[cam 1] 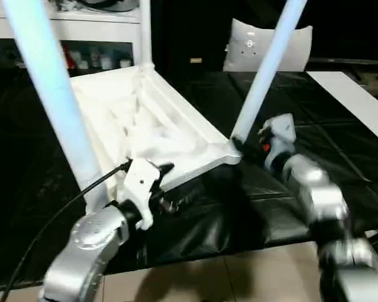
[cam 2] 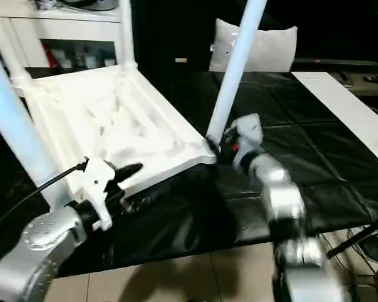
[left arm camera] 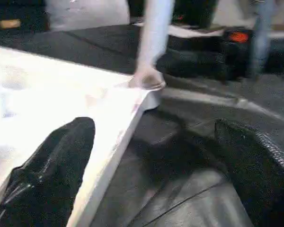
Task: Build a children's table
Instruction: Rotate table base
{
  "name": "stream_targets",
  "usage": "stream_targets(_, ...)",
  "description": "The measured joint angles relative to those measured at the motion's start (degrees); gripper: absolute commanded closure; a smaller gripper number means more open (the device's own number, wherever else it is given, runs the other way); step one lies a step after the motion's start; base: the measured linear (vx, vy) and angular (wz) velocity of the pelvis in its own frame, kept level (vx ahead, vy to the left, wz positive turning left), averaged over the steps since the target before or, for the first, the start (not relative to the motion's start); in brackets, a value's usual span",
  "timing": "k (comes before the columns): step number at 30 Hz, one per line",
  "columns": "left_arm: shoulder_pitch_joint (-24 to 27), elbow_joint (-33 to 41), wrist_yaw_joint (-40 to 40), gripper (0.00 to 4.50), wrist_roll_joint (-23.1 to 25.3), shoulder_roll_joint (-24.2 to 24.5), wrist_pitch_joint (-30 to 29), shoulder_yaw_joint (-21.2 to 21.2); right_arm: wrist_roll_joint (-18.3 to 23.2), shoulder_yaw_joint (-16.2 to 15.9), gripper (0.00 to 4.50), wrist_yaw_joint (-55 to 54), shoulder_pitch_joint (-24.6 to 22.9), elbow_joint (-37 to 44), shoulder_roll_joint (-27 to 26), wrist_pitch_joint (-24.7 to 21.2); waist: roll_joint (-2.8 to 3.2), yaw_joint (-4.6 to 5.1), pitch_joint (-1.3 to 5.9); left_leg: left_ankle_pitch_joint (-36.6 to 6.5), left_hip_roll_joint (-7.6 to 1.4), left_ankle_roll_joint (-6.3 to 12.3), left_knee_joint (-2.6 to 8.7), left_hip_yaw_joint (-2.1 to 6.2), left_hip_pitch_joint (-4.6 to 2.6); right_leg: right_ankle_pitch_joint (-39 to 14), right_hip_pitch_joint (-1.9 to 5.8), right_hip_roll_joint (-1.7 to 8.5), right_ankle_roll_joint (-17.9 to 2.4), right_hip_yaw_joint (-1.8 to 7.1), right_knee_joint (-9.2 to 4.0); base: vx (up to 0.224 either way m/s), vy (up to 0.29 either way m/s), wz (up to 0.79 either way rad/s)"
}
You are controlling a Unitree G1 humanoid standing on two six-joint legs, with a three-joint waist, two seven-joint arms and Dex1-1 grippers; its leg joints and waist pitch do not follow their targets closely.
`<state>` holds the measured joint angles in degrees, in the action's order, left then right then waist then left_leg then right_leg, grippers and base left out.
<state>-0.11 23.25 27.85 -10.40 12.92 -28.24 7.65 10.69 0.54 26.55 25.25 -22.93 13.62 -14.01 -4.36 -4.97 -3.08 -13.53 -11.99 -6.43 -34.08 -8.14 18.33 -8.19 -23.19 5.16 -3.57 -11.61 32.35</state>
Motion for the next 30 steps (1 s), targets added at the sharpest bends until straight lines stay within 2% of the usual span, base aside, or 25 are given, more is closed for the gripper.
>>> stream_targets(2, 0.5, -0.2, -2.1, 0.04, 0.9, -1.3, 0.1, -0.2, 1.0, -0.8, 0.0, 0.0, -4.6, 7.2, 0.0, -2.1, 0.01, 0.0, 0.0, 0.0, 0.01, -0.07, 0.0, 0.0, 0.01, 0.0, 0.02, 0.0, 0.0, 0.0, -0.07, 0.0, 0.0, 0.0)
stream_targets(4, 0.6, -1.1, -4.3, 0.04, 1.8, -3.0, 0.6, -0.4, 1.8, -1.7, 0.0, 0.1, -7.1, 11.5, -0.3, -3.6, 0.02, 0.02, -0.01, -0.1, 0.02, -0.15, 0.0, 0.01, 0.01, 0.1, 0.04, 0.0, 0.1, -0.02, -0.16, 0.0, 0.0, 0.0)
stream_targets(13, 3.0, -2.1, -9.8, 0.04, 4.4, -4.7, 3.6, -0.5, 3.1, -3.4, 0.0, -2.2, -13.6, 24.0, -2.7, -9.0, 0.04, 0.63, -0.03, -0.2, 0.01, -0.25, 0.01, 0.23, 0.22, 0.2, 0.16, -0.05, 0.3, -0.23, -0.61, 0.0, 0.0, 0.0)
stream_targets(14, 3.0, -2.1, -10.0, 0.04, 4.6, -4.8, 3.6, -0.5, 3.0, -4.0, 0.0, -2.2, -13.8, 24.6, -2.5, -9.4, -0.06, 0.61, -0.06, -0.3, 0.16, -0.22, -0.07, 1.15, 0.6, 0.2, 0.3, 0.13, 0.3, -0.7, -0.59, 0.0, 0.0, 0.0)
stream_targets(15, 2.8, -2.1, -10.5, 0.04, 4.6, -4.9, 3.6, -0.4, 2.5, -5.0, 0.0, -2.0, -14.1, 25.2, -1.7, -9.4, 0.34, 1.12, -0.16, -0.2, 0.2, -0.23, -0.39, 2.51, 1.36, 0.2, 0.63, 0.14, 0.3, -1.62, -0.83, 0.003, -0.032, 0.31)
stream_targets(16, 2.9, -2.0, -10.9, 0.04, 4.6, -5.2, 3.5, -0.4, 2.0, -6.0, 0.0, -1.5, -14.1, 25.3, -1.4, -9.5, 0.37, 1.75, -0.22, -0.2, 0.17, -0.23, -0.59, 4.01, 1.94, 0.1, 0.84, -0.22, 0.3, -1.92, -0.77, 0.003, -0.07, 0.54)
stream_targets(17, 3.0, -2.0, -11.2, 0.04, 4.6, -5.1, 3.2, -0.4, 1.9, -6.6, 0.0, -1.4, -14.1, 25.5, -1.6, -9.5, 0.44, 2.15, -0.32, 0.0, 0.22, -0.1, -0.8, 4.95, 2.24, -0.4, 0.91, -0.71, 0.3, -1.75, 0.05, 0.003, -0.07, 0.54)
stream_targets(18, 3.1, -2.0, -11.2, 0.04, 4.6, -5.1, 3.1, -0.4, 1.9, -6.9, 0.0, -1.3, -14.1, 25.8, -1.9, -9.6, 0.4, 2.62, -0.56, 0.1, 0.52, -0.07, -0.99, 6.02, 2.15, -1.2, 0.85, -1.27, -0.4, -1.14, 1.02, 0.048, -0.093, 0.53)
stream_targets(19, 3.2, -2.0, -11.2, 0.04, 4.4, -5.2, 3.1, -0.5, 1.9, -7.1, 0.0, -1.3, -14.1, 26.4, -2.2, -9.7, -0.1, 2.85, -0.77, 0.2, 1.03, -0.15, -1.04, 7.15, 2.13, -2.6, 0.84, -1.76, -1.4, -0.38, 2.41, 0.044, -0.116, 0.58)
stream_targets(20, 3.5, -1.9, -11.1, 0.04, 4.3, -5.3, 3.2, -0.4, 2.0, -6.9, 0.0, -1.6, -14.1, 26.7, -2.2, -9.9, -0.4, 2.69, -0.75, 0.1, 1.0, -0.14, -1.09, 7.02, 1.92, -3.4, 0.88, -1.9, -1.3, -0.33, 2.99, 0.044, -0.116, 0.58)
stream_targets(21, 4.2, -1.5, -11.0, 0.04, 4.2, -5.4, 3.3, -0.3, 2.0, -6.4, 0.0, -1.9, -13.9, 26.8, -2.2, -10.3, -0.99, 1.79, -0.66, 0.0, 0.6, 0.18, -0.98, 5.78, 1.37, -3.6, 0.98, -2.08, -1.3, -0.32, 3.0, 0.018, -0.121, 0.21)
stream_targets(22, 4.5, -1.5, -10.6, 0.04, 4.2, -5.3, 3.4, 0.3, 1.9, -5.2, 0.0, -2.4, -14.1, 26.8, -1.8, -10.3, -0.94, 0.23, -0.96, -0.3, 0.23, 0.71, -0.66, 4.34, 1.03, -3.7, 0.97, -2.02, -1.3, -0.16, 3.04, 0.018, -0.102, -0.08)
stream_targets(23, 4.6, -1.5, -10.5, 0.04, 4.3, -5.2, 3.5, 1.0, 1.7, -4.8, 0.0, -2.7, -14.4, 26.7, -1.0, -10.3, -1.05, -0.63, -1.1, -0.4, 0.22, 0.94, -0.32, 3.19, 0.73, -3.7, 0.8, -1.84, -1.3, 0.25, 3.08, 0.018, -0.102, -0.08)
stream_targets(24, 4.6, -1.4, -10.5, 0.04, 4.3, -5.3, 3.6, 1.5, 1.2, -4.6, 0.0, -2.9, -14.5, 26.4, -0.3, -10.3, -1.04, -1.39, -1.16, -0.6, 0.38, 1.34, -0.31, 2.36, 0.72, -3.7, 0.63, -1.8, -1.2, 0.75, 3.1, 0.003, -0.056, -0.04)
stream_targets(25, 4.6, -1.4, -10.4, 0.04, 4.4, -5.2, 3.7, 1.9, 0.8, -4.2, 0.0, -3.1, -14.5, 26.2, 0.2, -10.5, -1.1, -2.49, -1.19, -0.6, 0.99, 2.54, -0.29, 1.83, 0.71, -3.6, 0.35, -1.81, -1.1, 1.54, 3.42, 0.0, 0.0, 0.0)
stream_targets(26, 4.7, -1.4, -10.1, 0.04, 4.3, -5.1, 4.0, 2.1, 1.0, -3.9, 0.0, -3.0, -14.5, 26.2, 0.2, -10.7, -0.98, -3.13, -1.19, 0.0, 1.1, 3.31, -0.38, 1.86, 0.7, -3.6, 0.31, -1.83, -1.1, 1.71, 3.51, 0.0, 0.0, 0.0)
stream_targets(27, 4.7, -1.3, -9.7, 0.04, 4.3, -4.8, 4.3, 2.2, 1.0, -3.9, 0.0, -2.9, -14.5, 26.2, 0.2, -10.8, -0.79, -3.35, -1.17, 0.5, 0.96, 2.85, -0.3, 1.83, 0.69, -3.6, 0.35, -1.85, -1.0, 1.69, 3.46, 0.0, 0.0, 0.0)
stream_targets(29, 4.8, -0.7, -8.9, 0.04, 3.7, -4.0, 4.5, 2.2, 1.0, -4.0, 0.0, -2.6, -14.3, 26.1, 0.2, -10.8, -0.65, -3.11, -1.19, 1.1, 0.66, 0.39, 0.07, 1.66, 0.71, -3.0, 0.41, -1.88, -0.6, 1.73, 2.78, 0.001, 0.052, -0.01)
stream_targets(30, 5.0, -0.4, -8.1, 0.04, 3.1, -3.5, 4.4, 2.0, 1.0, -4.2, 0.0, -2.4, -14.2, 26.1, 0.2, -10.8, -0.66, -3.02, -1.19, 1.1, 0.63, 0.4, 0.05, 1.72, 0.74, -2.6, 0.48, -1.88, -0.4, 1.88, 2.42, -0.004, 0.065, -0.04)
